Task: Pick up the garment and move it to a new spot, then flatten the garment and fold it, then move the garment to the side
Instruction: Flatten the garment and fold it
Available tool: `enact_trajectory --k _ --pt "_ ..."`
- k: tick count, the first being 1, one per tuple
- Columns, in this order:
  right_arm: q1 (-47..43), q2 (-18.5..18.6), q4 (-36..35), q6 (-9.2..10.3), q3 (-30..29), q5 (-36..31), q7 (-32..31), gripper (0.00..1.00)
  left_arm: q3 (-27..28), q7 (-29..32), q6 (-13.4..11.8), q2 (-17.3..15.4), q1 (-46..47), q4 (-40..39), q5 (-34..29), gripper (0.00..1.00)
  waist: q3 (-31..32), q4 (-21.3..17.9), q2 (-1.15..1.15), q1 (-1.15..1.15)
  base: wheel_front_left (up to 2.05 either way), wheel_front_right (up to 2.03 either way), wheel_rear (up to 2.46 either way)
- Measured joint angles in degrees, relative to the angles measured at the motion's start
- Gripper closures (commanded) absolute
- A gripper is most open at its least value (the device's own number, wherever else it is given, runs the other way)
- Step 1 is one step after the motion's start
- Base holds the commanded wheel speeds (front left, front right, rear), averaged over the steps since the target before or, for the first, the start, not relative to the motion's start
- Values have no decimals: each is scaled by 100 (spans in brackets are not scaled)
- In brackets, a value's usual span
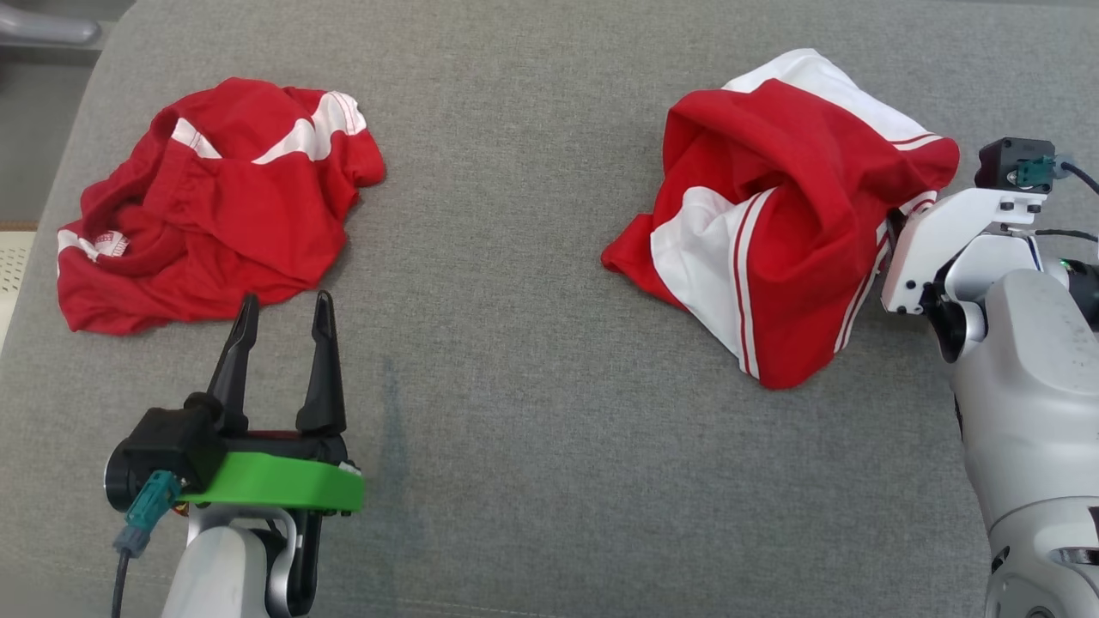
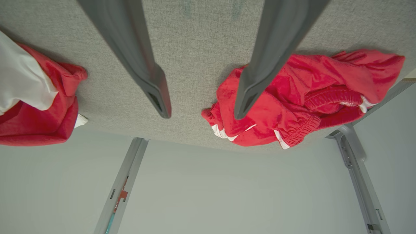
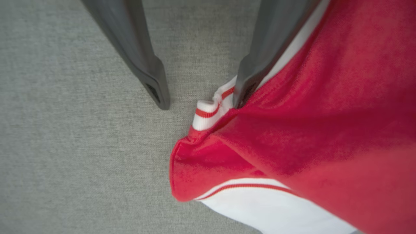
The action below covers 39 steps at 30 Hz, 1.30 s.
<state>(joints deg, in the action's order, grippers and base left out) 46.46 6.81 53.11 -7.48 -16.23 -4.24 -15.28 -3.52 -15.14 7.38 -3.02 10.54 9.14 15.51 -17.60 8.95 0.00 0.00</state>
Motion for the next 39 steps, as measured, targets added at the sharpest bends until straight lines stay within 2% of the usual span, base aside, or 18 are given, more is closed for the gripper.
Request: enact_trajectory --k 1,8,14,16,19,23,26,27,28,35,39 --pt "21 15 16 0 33 3 -3 100 5 0 0 0 8 0 0 0 -1 9 0 0 0 0 0" --pt "151 190 -238 -3 509 -14 474 100 45 0 0 2 10 29 0 0 92 -25 0 0 0 0 0" --pt "331 349 -849 -4 925 -7 891 100 78 0 0 3 -10 27 0 0 237 -91 0 0 0 0 0" --pt "431 519 -1084 -7 1015 -8 911 100 77 0 0 4 -34 20 0 0 274 -113 0 0 0 0 0" --pt "505 820 -1392 -7 942 -94 871 100 49 0 0 4 -49 -14 0 0 279 -112 0 0 0 0 0" --pt "716 1205 -1690 -7 539 -339 915 100 -1 0 0 8 -40 -79 1 0 179 -59 0 0 0 0 0" --pt "814 1312 -1583 -5 279 -449 873 100 -31 0 0 8 -8 -82 16 0 67 20 0 0 0 0 0" --pt "814 1346 -1486 -7 243 -519 872 47 -41 0 0 9 19 -82 31 0 28 53 0 0 0 0 0" --pt "815 1361 -1412 -7 188 -570 860 0 -49 0 0 9 38 -85 52 0 -3 83 0 0 0 0 0" --pt "779 1141 -1143 -7 -365 -761 959 0 -47 0 0 10 59 -40 85 0 -126 285 0 0 0 0 0" --pt "599 766 -1173 -7 -323 -671 1065 0 2 0 0 12 37 24 85 0 -13 294 0 0 0 0 0"
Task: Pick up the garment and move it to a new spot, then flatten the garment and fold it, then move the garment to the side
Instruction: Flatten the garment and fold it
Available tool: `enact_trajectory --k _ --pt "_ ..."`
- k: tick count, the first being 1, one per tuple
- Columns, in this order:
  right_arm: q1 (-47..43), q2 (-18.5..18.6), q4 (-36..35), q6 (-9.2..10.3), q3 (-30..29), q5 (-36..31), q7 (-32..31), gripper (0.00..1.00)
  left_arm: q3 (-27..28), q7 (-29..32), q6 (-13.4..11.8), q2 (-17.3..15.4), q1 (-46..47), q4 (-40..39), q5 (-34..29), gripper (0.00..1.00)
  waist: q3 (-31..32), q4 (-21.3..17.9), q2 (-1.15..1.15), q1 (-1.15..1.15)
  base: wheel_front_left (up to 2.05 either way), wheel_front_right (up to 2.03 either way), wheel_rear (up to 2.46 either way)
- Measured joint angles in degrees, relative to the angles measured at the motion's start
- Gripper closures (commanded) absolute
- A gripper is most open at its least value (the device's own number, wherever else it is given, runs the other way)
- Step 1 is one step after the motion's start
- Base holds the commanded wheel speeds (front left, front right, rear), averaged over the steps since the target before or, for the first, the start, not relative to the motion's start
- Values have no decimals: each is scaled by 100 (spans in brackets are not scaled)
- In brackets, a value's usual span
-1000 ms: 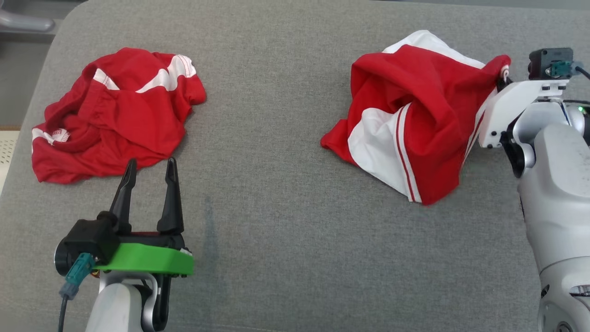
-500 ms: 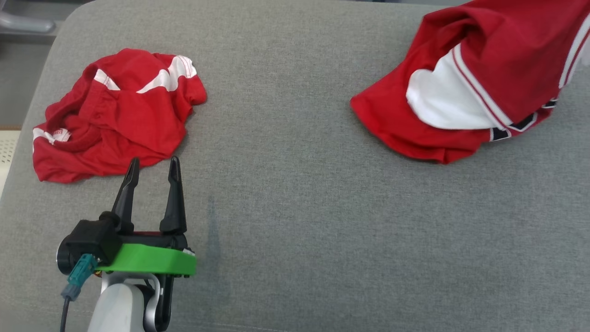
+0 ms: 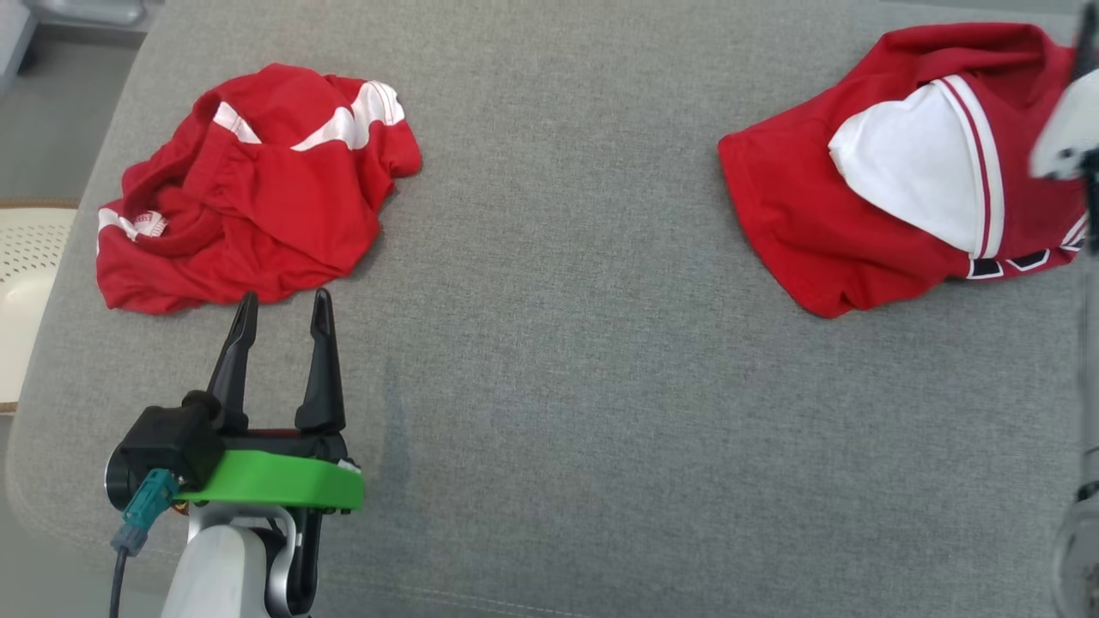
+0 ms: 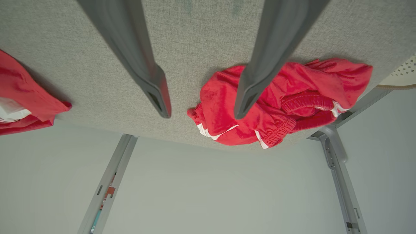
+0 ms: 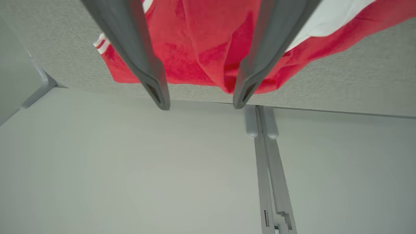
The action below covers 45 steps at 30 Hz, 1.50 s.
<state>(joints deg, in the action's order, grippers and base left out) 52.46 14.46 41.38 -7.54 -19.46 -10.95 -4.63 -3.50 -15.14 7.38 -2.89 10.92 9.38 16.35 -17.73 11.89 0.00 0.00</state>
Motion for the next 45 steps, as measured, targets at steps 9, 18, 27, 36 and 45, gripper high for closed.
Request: enact_trajectory --k 9,18,27,36,45 --pt "-1240 -616 -940 0 1103 697 -633 0 94 0 0 3 -243 58 -37 0 466 -263 0 0 0 0 0" --pt "-2485 -922 -1777 0 864 1182 -1217 0 32 0 0 5 -287 91 -42 0 721 -552 0 0 0 0 0" --pt "-2252 -1074 -1523 1 493 948 -1181 0 23 0 0 5 -194 30 -41 0 477 -464 0 0 0 0 0" --pt "-1768 -1152 -706 1 154 135 -957 0 -21 0 0 5 -116 54 14 0 301 -177 0 0 0 0 0" --pt "-1827 -1165 -937 1 -517 -52 -312 100 101 0 0 4 -149 70 16 0 386 -163 0 0 0 0 0"
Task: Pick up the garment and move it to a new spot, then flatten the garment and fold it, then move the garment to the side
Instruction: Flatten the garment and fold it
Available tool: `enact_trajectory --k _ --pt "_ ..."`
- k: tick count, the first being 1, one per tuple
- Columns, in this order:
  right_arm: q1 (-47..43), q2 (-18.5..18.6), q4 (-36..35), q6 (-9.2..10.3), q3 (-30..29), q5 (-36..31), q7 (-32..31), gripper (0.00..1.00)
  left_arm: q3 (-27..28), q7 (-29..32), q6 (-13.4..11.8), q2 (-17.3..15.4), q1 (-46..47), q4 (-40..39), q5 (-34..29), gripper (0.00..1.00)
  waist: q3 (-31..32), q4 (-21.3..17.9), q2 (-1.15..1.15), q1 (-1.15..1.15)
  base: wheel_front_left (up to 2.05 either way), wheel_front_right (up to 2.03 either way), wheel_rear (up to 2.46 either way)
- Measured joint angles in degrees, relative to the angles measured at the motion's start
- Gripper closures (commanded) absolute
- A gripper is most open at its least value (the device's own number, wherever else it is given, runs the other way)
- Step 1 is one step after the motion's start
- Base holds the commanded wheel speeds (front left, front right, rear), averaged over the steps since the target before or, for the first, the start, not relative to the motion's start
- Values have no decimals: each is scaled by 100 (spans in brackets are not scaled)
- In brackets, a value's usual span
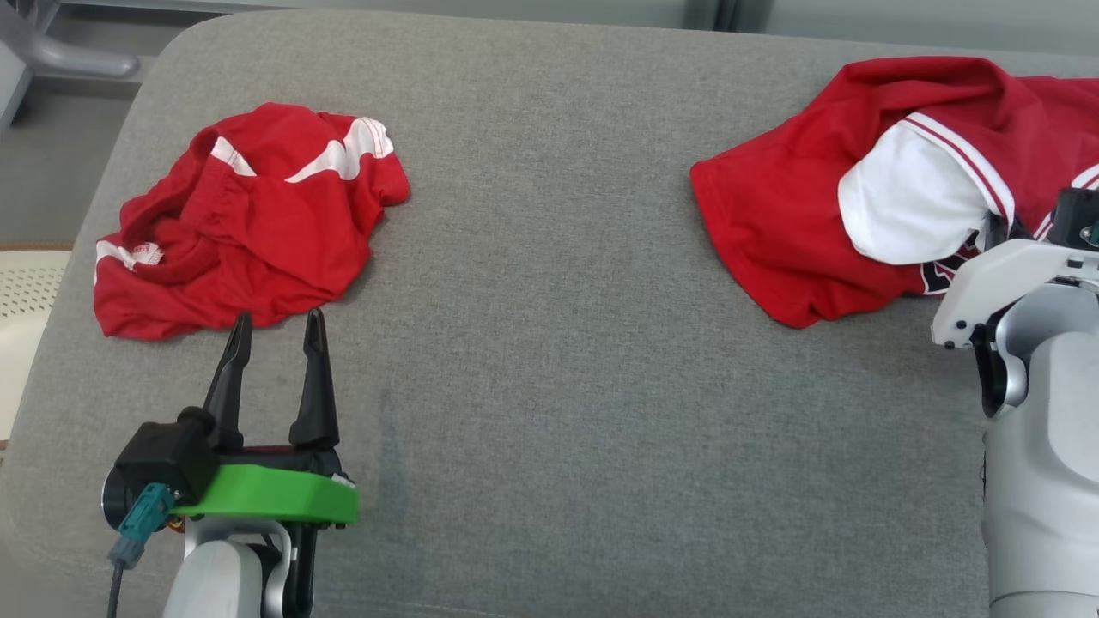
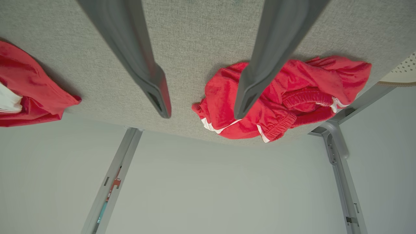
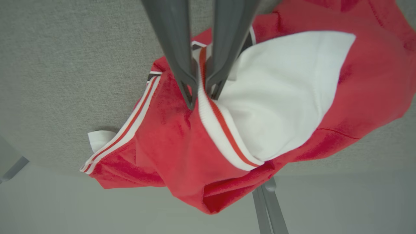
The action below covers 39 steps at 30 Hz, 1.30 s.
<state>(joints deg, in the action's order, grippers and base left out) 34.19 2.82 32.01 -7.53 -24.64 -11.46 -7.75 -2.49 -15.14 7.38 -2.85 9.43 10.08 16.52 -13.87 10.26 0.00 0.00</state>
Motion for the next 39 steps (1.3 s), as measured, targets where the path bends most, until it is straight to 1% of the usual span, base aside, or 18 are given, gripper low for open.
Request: enact_trajectory --k 4,8,11,14,16,17,22,25,30,36,39 --pt "-280 -1 -515 0 -57 182 80 100 58 0 0 1 -74 20 -2 0 69 -154 0 0 0 0 0" --pt "-775 -2 -1224 0 -153 131 -332 100 83 0 0 2 -85 11 -12 0 133 -367 0 0 0 0 0" --pt "-1139 2 -1785 -1 -408 33 -662 100 86 0 0 3 -85 2 -20 0 179 -544 0 0 0 0 0" --pt "-1410 11 -2089 -1 -665 -47 -911 100 91 0 0 3 -85 3 -29 0 210 -685 0 0 0 0 0" --pt "-1554 13 -2169 0 -797 -81 -1043 100 92 0 0 3 -84 10 -31 0 228 -771 0 0 0 0 0" --pt "-1631 15 -2199 0 -822 -102 -1070 0 91 0 0 3 -83 14 -44 0 236 -811 0 0 0 0 0" --pt "-1769 10 -2076 0 -826 68 -1021 0 91 0 0 3 -79 56 -45 0 290 -910 0 0 0 0 0" --pt "-1799 7 -2075 0 -620 210 -809 0 79 0 0 3 -76 91 -52 0 334 -914 0 0 0 0 0" --pt "-1957 9 -2160 0 -110 664 -337 0 73 0 0 3 -87 107 -53 0 453 -883 0 0 0 0 0" --pt "-2260 -3 -2262 0 800 1140 385 0 108 0 0 3 -249 146 -53 0 664 -842 0 0 0 0 0" --pt "-2424 0 -2317 0 1222 1237 775 0 109 0 0 3 -304 169 -65 0 773 -828 0 0 0 0 0"
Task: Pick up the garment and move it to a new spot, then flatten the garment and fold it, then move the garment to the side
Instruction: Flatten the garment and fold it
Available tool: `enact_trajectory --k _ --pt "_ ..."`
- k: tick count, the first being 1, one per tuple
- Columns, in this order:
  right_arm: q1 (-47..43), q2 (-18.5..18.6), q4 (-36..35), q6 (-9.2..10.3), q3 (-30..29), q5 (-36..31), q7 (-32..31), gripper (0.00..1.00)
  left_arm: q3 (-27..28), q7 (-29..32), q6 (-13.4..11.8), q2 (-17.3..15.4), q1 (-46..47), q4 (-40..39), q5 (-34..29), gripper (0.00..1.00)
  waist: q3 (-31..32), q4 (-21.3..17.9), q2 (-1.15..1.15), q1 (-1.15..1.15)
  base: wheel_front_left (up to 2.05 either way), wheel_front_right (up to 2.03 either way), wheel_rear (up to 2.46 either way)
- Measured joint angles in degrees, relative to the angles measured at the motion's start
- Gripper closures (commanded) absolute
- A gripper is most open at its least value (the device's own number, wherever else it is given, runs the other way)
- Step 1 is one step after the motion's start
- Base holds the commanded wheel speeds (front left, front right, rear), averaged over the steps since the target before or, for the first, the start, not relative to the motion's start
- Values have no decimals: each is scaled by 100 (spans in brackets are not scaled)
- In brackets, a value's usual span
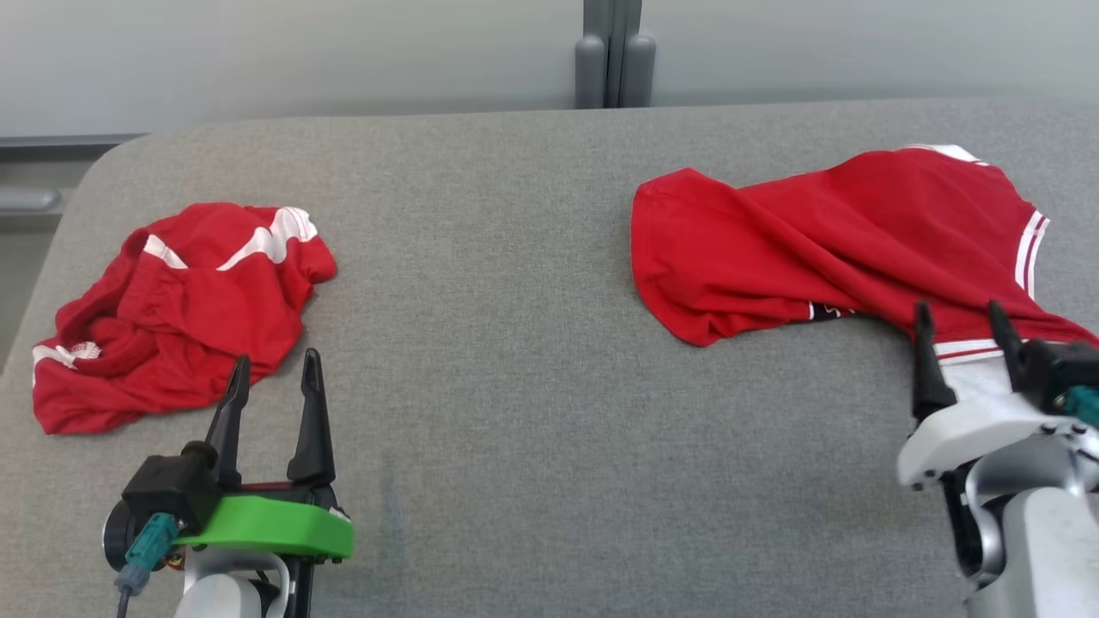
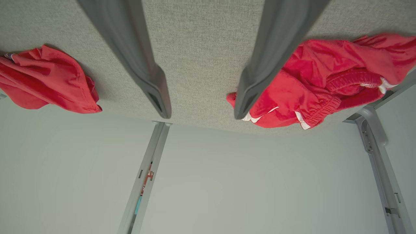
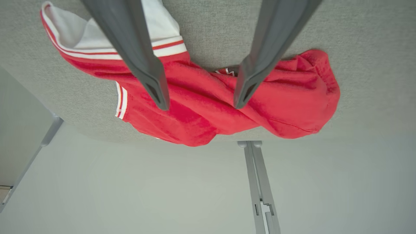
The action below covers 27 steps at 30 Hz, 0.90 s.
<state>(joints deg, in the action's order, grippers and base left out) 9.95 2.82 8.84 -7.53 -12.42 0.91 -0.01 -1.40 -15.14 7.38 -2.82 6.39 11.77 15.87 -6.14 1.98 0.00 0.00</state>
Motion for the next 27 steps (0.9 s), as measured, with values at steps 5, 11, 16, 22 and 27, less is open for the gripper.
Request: enact_trajectory --k 5,11,16,22,27 --pt "-298 1 -15 0 404 261 463 0 10 0 0 1 -109 23 -80 0 180 44 0 0 0 0 0" --pt "-532 1 -20 0 742 381 824 0 73 0 0 0 -310 69 -136 0 400 66 0 0 0 0 0" --pt "-533 -5 -57 -1 973 318 944 0 66 0 0 -1 -368 148 -172 0 479 44 0 0 0 0 0" --pt "-534 0 -22 -1 1024 424 911 0 12 0 0 0 -376 210 -179 0 459 -24 0 0 0 0 0" --pt "-527 -1 -21 -1 1042 454 880 0 -44 0 0 -1 -264 248 -162 0 346 -82 0 0 0 0 0"
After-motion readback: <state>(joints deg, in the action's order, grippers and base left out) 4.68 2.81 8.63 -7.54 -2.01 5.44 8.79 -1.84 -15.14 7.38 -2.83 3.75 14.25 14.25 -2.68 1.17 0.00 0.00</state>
